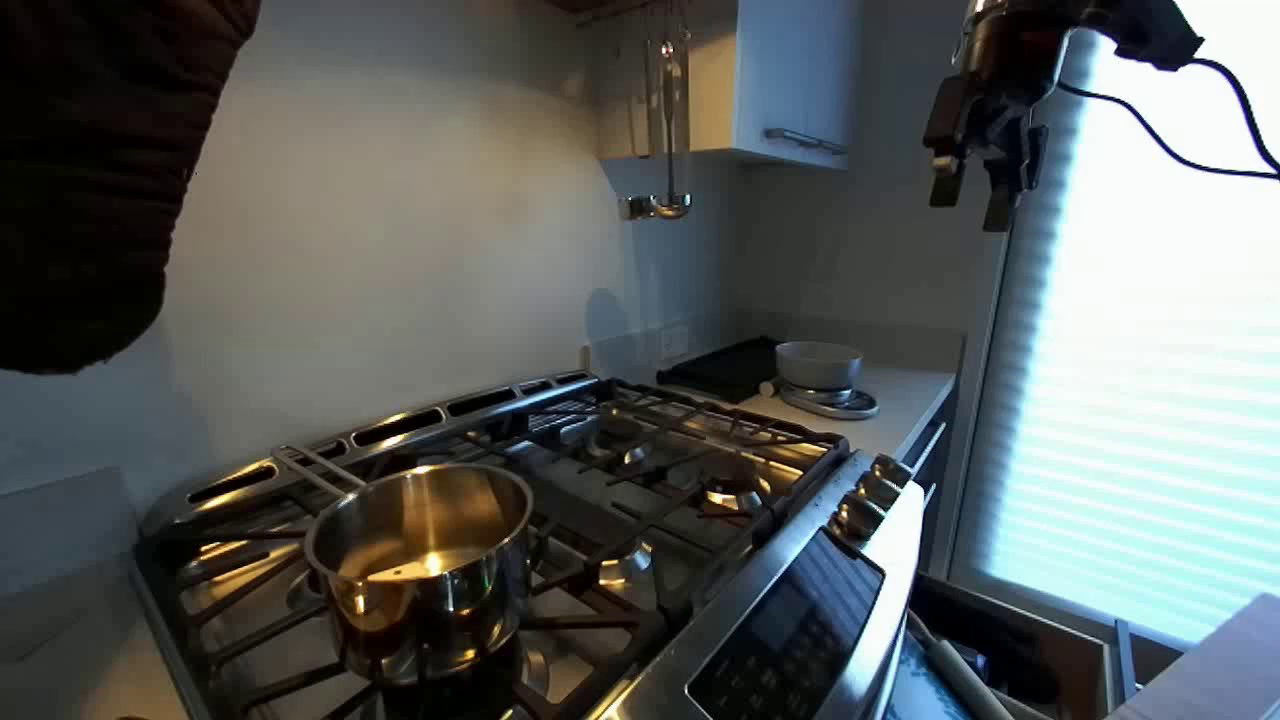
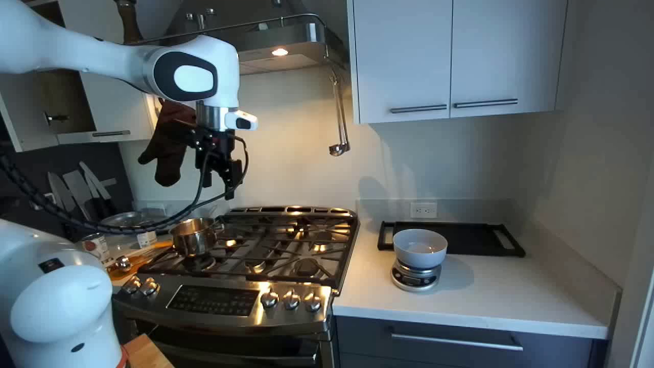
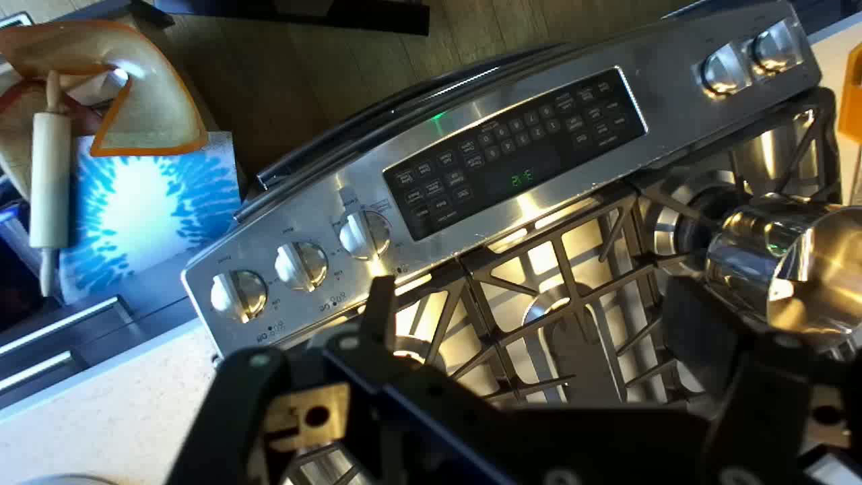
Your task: Move the silver pot forward
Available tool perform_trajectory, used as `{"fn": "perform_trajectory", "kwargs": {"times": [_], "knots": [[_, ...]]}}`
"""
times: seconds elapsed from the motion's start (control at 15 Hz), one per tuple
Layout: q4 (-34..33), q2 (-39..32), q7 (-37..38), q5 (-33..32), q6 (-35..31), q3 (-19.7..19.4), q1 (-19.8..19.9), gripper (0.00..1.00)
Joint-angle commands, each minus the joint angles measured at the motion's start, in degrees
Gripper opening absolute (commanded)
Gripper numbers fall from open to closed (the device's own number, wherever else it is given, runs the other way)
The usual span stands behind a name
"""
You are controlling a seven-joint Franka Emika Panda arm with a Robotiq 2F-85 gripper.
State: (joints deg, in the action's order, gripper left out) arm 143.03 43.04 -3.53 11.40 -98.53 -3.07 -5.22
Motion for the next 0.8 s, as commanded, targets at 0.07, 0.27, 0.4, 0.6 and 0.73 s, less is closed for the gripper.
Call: {"fn": "perform_trajectory", "kwargs": {"times": [0.07, 0.27, 0.4, 0.6, 0.73], "knots": [[-0.16, -0.11, -0.56, 0.51, 0.27, 0.77, 1.06, 1.00], [-0.16, -0.12, -0.56, 0.50, 0.27, 0.77, 1.06, 1.00], [-0.16, -0.12, -0.56, 0.51, 0.27, 0.77, 1.06, 1.00], [-1.68, -2.03, 0.09, 0.62, -0.10, 2.44, 0.11, 1.00], [-4.65, -5.02, 0.47, 1.82, -1.30, 5.83, -2.35, 1.00]]}}
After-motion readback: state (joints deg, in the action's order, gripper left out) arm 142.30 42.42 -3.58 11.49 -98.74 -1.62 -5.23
